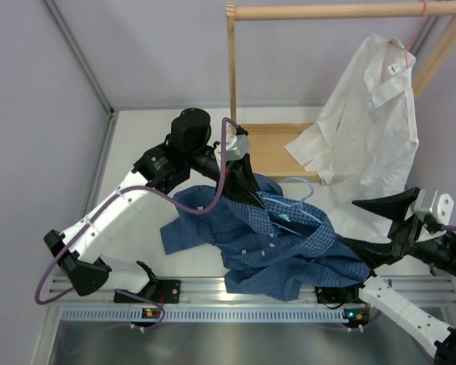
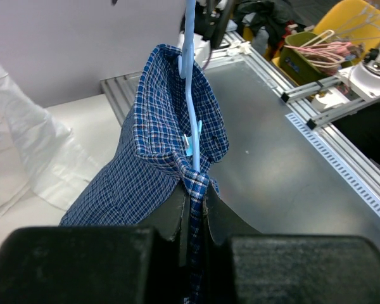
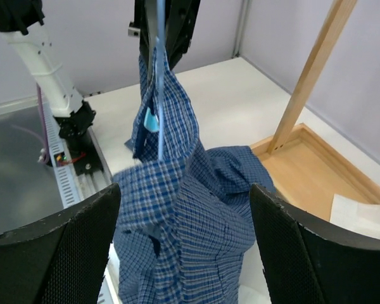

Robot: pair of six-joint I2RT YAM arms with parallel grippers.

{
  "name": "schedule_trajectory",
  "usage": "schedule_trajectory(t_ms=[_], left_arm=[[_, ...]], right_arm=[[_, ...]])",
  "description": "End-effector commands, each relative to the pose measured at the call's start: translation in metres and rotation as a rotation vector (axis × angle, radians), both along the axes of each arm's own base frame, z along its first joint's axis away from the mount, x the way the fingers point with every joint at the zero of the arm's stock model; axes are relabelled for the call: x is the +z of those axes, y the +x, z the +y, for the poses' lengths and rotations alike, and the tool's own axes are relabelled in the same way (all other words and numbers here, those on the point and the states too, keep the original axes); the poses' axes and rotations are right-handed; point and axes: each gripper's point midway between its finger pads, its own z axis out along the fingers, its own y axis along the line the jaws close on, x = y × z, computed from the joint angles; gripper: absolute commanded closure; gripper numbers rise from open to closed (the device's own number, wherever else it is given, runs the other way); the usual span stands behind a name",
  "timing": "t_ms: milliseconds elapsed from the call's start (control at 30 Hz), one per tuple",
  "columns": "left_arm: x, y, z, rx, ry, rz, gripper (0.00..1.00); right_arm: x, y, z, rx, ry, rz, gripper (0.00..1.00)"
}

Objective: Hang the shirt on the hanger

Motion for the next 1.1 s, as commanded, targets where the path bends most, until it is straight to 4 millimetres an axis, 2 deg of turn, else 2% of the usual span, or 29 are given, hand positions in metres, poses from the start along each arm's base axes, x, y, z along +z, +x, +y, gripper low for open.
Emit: schedule_trajectory(t_ms=[0, 100, 167, 233, 333, 433, 533, 567, 600, 633, 733, 767, 800, 867, 933, 967, 1000, 1067], left_arm=[[0.027, -0.032, 0.023, -0.163, -0.105, -0.068, 1.0], [0.034, -0.036, 0.025, -0.177, -0.118, -0.078, 1.0], [0.035, -0.038, 0.027, -0.192, -0.123, -0.08, 1.0], [0.037, -0.04, 0.028, -0.205, -0.129, -0.083, 1.0], [0.037, -0.041, 0.028, -0.2, -0.127, -0.083, 1.0], [0.036, -0.039, 0.026, -0.185, -0.122, -0.081, 1.0], [0.037, -0.037, 0.026, -0.167, -0.124, -0.088, 1.0], [0.038, -0.037, 0.026, -0.164, -0.127, -0.093, 1.0], [0.038, -0.036, 0.025, -0.157, -0.124, -0.092, 1.0], [0.039, -0.035, 0.025, -0.147, -0.122, -0.092, 1.0], [0.042, -0.027, 0.02, -0.082, -0.109, -0.089, 1.0], [0.042, -0.02, 0.015, -0.035, -0.102, -0.09, 1.0], [0.046, -0.015, 0.013, 0.002, -0.103, -0.096, 1.0], [0.051, 0.0, 0.007, 0.118, -0.099, -0.097, 0.85], [0.061, 0.014, 0.004, 0.225, -0.119, -0.1, 0.66], [0.068, 0.023, 0.004, 0.303, -0.137, -0.119, 0.62], [0.073, 0.029, 0.006, 0.35, -0.147, -0.129, 0.4], [0.092, 0.038, 0.013, 0.467, -0.177, -0.116, 0.14]], right_arm=[[-0.036, -0.004, 0.003, 0.048, -0.102, 0.096, 0.21], [-0.039, -0.013, 0.022, 0.175, -0.105, 0.12, 0.23], [-0.042, -0.02, 0.033, 0.266, -0.112, 0.139, 0.3], [-0.047, -0.012, 0.042, 0.282, -0.123, 0.153, 0.31], [-0.045, -0.018, 0.052, 0.367, -0.109, 0.14, 0.36], [-0.043, -0.028, 0.058, 0.445, -0.087, 0.134, 0.48], [-0.047, -0.029, 0.058, 0.453, -0.088, 0.132, 0.71], [-0.048, -0.026, 0.057, 0.433, -0.092, 0.13, 0.86], [-0.049, -0.025, 0.055, 0.418, -0.09, 0.124, 0.95], [-0.049, -0.023, 0.054, 0.399, -0.09, 0.118, 1.0], [-0.041, -0.014, 0.045, 0.304, -0.073, 0.088, 1.0], [-0.037, -0.005, 0.04, 0.235, -0.062, 0.078, 1.0], [-0.027, -0.002, 0.035, 0.193, -0.042, 0.056, 1.0], [-0.016, 0.011, 0.025, 0.09, -0.021, 0.039, 1.0], [0.003, 0.016, 0.014, 0.011, 0.018, 0.012, 1.0], [0.008, 0.025, 0.006, -0.059, 0.028, 0.007, 1.0], [0.02, 0.026, -0.002, -0.099, 0.052, -0.012, 1.0], [0.029, 0.037, -0.015, -0.205, 0.08, -0.014, 1.0]])
